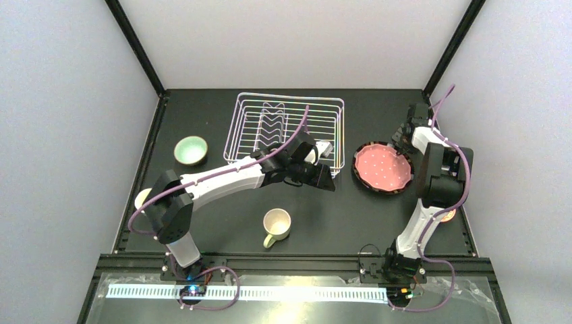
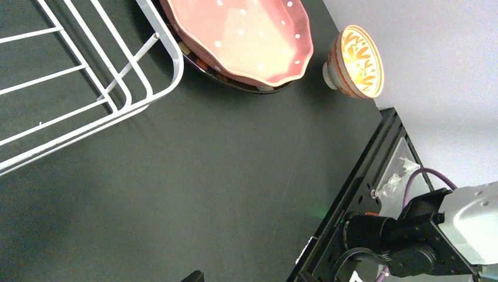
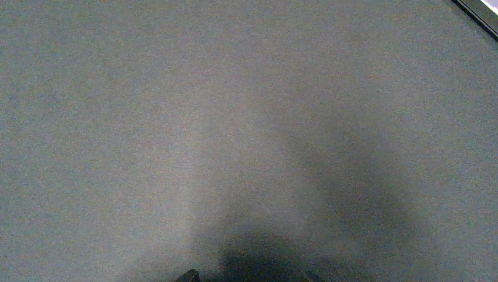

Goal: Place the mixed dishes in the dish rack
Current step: Move the plate to the center of the board.

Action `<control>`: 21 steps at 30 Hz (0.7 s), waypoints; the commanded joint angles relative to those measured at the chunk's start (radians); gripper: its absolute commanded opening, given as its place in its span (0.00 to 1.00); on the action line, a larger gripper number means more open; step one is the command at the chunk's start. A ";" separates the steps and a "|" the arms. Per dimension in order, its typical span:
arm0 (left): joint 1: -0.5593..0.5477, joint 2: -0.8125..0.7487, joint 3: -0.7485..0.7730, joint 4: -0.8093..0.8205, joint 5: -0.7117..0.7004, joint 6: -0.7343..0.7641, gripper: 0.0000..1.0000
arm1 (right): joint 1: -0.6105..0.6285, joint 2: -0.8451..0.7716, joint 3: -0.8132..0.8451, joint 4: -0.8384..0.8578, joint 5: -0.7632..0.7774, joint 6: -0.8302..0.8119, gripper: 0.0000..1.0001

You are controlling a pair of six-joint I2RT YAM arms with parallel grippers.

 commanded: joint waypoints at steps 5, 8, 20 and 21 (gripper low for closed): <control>-0.007 -0.002 0.006 0.018 -0.031 -0.001 0.92 | 0.037 0.011 -0.080 -0.138 -0.054 0.005 0.98; -0.007 0.009 0.008 0.023 -0.036 -0.001 0.92 | 0.048 0.000 -0.099 -0.139 -0.055 0.005 0.98; -0.006 0.065 0.011 0.066 -0.044 -0.030 0.92 | 0.076 -0.060 -0.176 -0.148 -0.058 0.013 0.98; -0.006 0.069 0.012 0.070 -0.044 -0.034 0.92 | 0.078 -0.068 -0.185 -0.148 -0.059 0.014 0.98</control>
